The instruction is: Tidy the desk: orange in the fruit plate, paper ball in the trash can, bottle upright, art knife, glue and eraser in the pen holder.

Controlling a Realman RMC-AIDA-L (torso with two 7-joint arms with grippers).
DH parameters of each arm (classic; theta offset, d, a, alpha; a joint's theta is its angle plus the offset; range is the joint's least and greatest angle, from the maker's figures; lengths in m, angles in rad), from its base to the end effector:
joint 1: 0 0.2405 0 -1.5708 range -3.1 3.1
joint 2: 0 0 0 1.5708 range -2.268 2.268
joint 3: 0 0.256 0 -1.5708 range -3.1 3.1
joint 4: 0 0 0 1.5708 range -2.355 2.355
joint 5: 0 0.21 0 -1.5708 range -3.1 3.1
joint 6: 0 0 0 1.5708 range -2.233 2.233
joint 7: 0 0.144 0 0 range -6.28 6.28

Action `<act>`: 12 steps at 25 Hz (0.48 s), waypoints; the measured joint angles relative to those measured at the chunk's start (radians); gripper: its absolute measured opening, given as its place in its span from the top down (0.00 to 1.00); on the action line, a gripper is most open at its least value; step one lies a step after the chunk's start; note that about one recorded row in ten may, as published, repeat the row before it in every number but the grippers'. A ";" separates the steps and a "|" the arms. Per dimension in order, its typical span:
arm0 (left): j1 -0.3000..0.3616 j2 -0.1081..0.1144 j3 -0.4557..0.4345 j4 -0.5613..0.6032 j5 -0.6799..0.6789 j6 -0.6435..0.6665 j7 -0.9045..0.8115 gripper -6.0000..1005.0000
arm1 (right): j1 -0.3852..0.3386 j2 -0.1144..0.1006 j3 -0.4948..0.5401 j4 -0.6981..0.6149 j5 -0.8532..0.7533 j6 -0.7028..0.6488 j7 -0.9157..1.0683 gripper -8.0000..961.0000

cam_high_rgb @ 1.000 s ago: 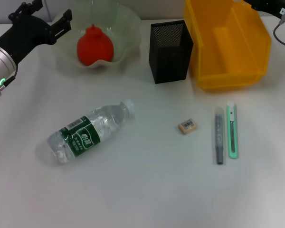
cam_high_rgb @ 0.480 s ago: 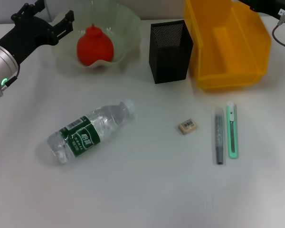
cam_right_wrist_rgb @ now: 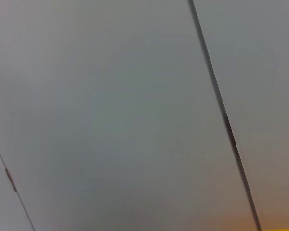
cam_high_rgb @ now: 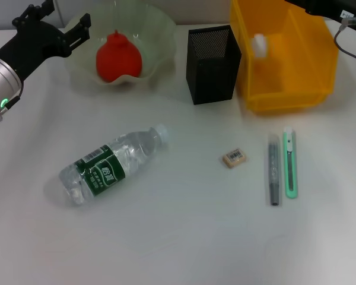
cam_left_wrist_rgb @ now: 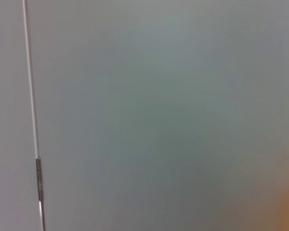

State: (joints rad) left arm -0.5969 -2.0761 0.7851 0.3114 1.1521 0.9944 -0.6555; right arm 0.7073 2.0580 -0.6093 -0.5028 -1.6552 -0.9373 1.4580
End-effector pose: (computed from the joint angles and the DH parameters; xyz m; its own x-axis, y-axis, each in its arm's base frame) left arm -0.2826 0.4019 0.0063 0.7767 0.0198 0.6296 0.5655 -0.4623 -0.6830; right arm 0.2530 0.4417 0.0357 0.5482 -0.3100 -0.7768 -0.8014 -0.4603 -0.3819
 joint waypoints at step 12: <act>0.003 -0.001 -0.001 0.000 0.000 0.000 -0.001 0.17 | -0.041 0.028 -0.004 -0.037 0.202 -0.023 -0.052 0.21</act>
State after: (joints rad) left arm -0.5936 -2.0770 0.7839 0.3115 1.1520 0.9949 -0.6567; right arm 0.6663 2.0856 -0.6130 -0.5396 -1.4527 -0.9602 1.4061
